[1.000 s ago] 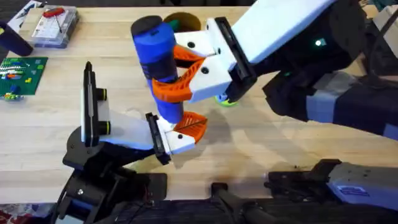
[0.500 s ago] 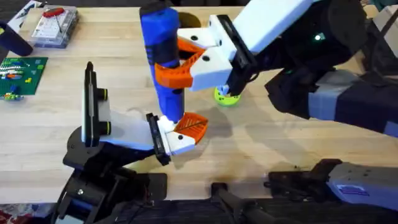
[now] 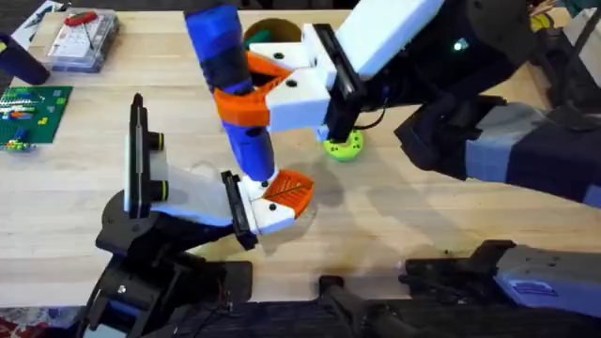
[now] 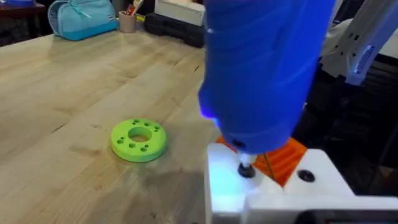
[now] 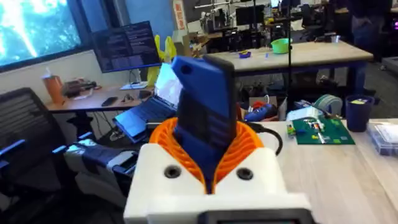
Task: Pick up the gripper from the table and insert it into the empty holder that is missing its gripper. Then pick up a screw, insert it into the mounting hole, and use the screwdriver to tighten it. Finally, clean up the table by picking up the vegetable and placing it into the bucket.
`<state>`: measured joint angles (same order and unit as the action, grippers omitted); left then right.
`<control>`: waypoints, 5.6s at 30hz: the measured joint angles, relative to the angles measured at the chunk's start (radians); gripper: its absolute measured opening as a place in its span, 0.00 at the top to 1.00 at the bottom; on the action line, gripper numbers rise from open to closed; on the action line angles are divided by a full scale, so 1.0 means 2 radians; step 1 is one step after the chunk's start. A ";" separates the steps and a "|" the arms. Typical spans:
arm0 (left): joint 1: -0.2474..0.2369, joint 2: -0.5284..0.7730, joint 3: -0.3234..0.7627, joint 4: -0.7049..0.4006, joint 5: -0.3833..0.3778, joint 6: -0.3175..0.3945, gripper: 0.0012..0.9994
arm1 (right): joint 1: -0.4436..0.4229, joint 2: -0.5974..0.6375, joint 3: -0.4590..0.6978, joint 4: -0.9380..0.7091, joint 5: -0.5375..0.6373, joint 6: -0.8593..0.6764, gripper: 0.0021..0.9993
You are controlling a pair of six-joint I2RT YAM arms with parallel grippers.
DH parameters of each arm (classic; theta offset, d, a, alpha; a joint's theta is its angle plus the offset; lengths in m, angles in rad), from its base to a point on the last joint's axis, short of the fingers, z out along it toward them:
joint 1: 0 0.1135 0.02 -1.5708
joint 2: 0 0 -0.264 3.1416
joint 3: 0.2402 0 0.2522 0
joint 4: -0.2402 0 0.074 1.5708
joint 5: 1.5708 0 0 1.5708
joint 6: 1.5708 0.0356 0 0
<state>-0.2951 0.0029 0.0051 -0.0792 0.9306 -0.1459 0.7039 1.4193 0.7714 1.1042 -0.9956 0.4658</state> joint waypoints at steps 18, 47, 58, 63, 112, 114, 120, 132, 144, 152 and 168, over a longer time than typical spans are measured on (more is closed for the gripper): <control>0.000 0.001 0.000 0.000 0.000 0.006 0.99 | 0.000 -0.002 0.003 0.036 -0.072 -0.035 0.98; -0.001 -0.001 0.000 0.001 -0.011 0.017 0.99 | -0.040 0.003 0.193 -0.072 -0.124 0.048 0.98; -0.001 -0.001 0.000 0.002 -0.015 0.017 0.99 | -0.040 0.004 0.199 -0.360 -0.027 -0.075 0.98; -0.001 -0.001 0.000 0.002 -0.015 0.017 0.99 | -0.057 0.007 0.247 -0.569 0.082 -0.197 0.98; 0.000 -0.001 0.000 0.007 -0.072 0.017 1.00 | -0.275 0.330 0.403 -0.945 0.558 -0.861 0.98; 0.000 -0.001 0.000 0.007 -0.072 0.017 1.00 | -0.275 0.332 0.403 -0.944 0.561 -0.863 0.94; 0.000 -0.001 0.000 0.007 -0.073 0.018 0.97 | -0.275 0.329 0.406 -0.940 0.569 -0.867 0.31; 0.000 -0.001 0.000 0.009 -0.086 -0.002 0.01 | -0.270 0.254 0.408 -0.952 0.582 -0.700 0.00; 0.029 0.038 0.095 -0.182 -0.179 -0.021 0.01 | -0.216 0.035 0.410 -1.024 0.582 -0.372 0.00; 0.055 0.219 0.281 -0.305 -0.229 0.052 0.01 | -0.158 -0.047 0.410 -1.057 0.582 -0.267 0.00; 0.118 0.561 0.495 -0.438 -0.322 0.128 0.01 | -0.147 -0.157 0.334 -1.145 0.582 -0.180 0.00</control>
<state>-0.0597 1.1248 0.9947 -0.9546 0.2874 0.1104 0.4095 1.1053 1.4391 -1.1858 0.1677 0.1059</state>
